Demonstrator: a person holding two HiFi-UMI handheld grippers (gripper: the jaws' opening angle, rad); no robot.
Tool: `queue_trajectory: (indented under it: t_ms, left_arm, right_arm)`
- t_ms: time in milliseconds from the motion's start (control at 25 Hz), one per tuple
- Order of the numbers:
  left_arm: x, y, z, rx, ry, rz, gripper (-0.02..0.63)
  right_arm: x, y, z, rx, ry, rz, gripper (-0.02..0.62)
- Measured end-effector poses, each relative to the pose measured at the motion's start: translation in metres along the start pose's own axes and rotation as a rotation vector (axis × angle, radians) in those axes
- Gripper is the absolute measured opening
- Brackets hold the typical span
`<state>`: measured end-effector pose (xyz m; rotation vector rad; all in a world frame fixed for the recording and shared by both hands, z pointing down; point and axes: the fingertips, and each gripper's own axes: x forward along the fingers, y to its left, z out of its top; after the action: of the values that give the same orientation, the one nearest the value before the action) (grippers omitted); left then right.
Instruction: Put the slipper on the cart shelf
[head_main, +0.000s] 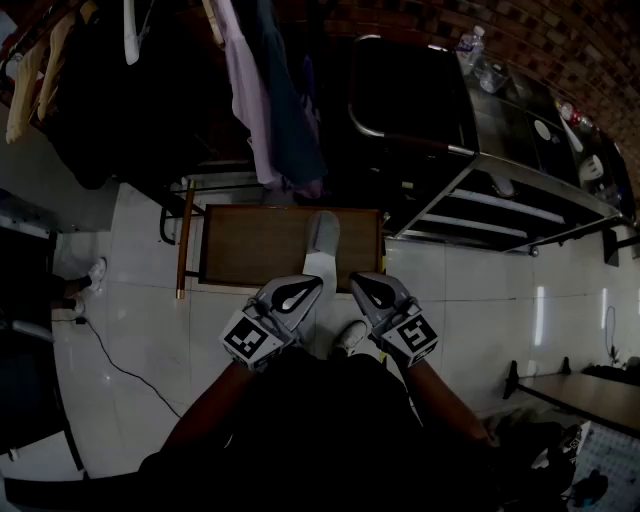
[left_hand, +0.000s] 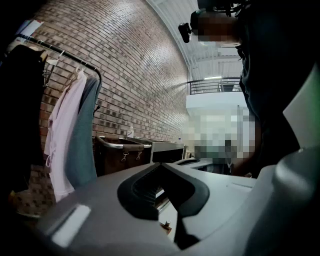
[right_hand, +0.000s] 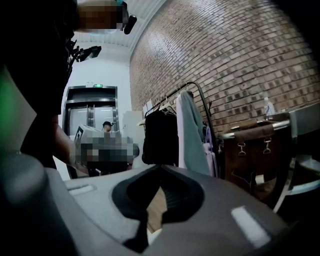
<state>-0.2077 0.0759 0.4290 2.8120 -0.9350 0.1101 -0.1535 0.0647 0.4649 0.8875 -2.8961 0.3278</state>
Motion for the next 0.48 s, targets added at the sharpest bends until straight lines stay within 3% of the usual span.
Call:
queue_trajectory:
  t_ms: [280, 480]
  left_arm:
    - [0.02, -0.005, 0.003, 0.016, 0.018, 0.026, 0.003]
    - [0.02, 0.011, -0.01, -0.011, 0.04, 0.005, 0.003]
  right_arm:
    - [-0.003, -0.027, -0.034, 0.068, 0.08, 0.032, 0.0]
    - [0.015, -0.036, -0.074, 0.18, 0.174, 0.009, 0.004]
